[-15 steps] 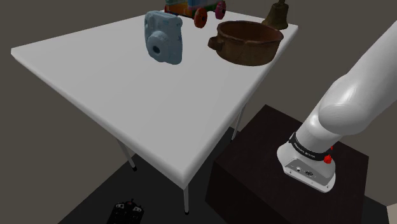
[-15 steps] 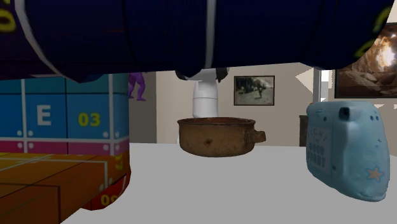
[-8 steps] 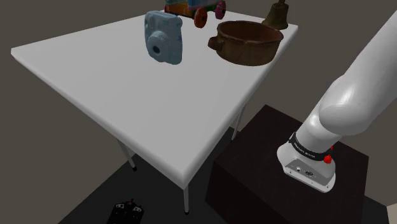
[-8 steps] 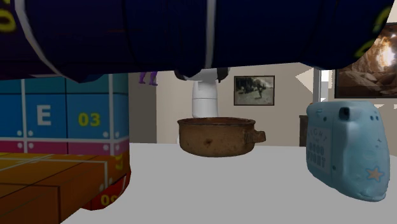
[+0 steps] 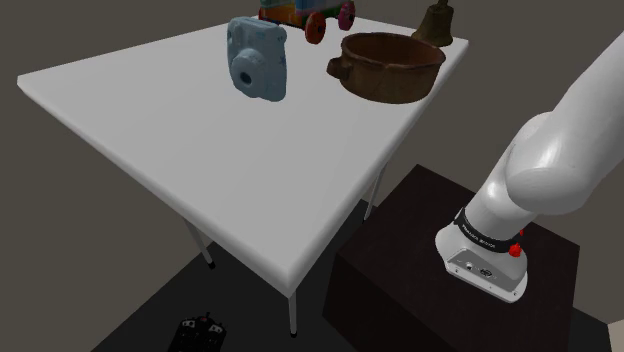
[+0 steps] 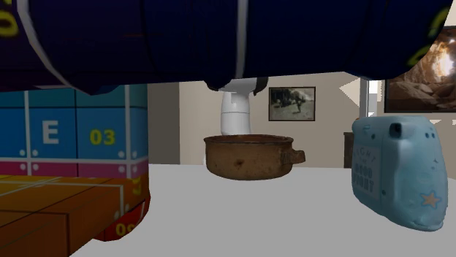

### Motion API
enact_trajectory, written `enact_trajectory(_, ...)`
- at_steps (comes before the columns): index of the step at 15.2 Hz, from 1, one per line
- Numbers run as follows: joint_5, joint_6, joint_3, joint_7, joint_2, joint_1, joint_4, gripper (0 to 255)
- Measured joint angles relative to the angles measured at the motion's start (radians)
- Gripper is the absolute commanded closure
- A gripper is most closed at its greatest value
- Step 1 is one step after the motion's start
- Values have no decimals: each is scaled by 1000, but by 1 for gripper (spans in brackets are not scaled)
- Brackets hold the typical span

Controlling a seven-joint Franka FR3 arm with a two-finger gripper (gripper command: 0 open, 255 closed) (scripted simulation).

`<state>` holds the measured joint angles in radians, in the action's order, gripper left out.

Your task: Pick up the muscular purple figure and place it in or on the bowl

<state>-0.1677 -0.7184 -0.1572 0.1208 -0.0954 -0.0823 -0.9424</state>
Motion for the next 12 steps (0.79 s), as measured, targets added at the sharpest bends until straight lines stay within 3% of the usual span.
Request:
enact_trajectory(5,22,75,-70,-126,4,-48,64,255)
enact_trajectory(12,74,-78,-41,-135,-150,-42,-241,255)
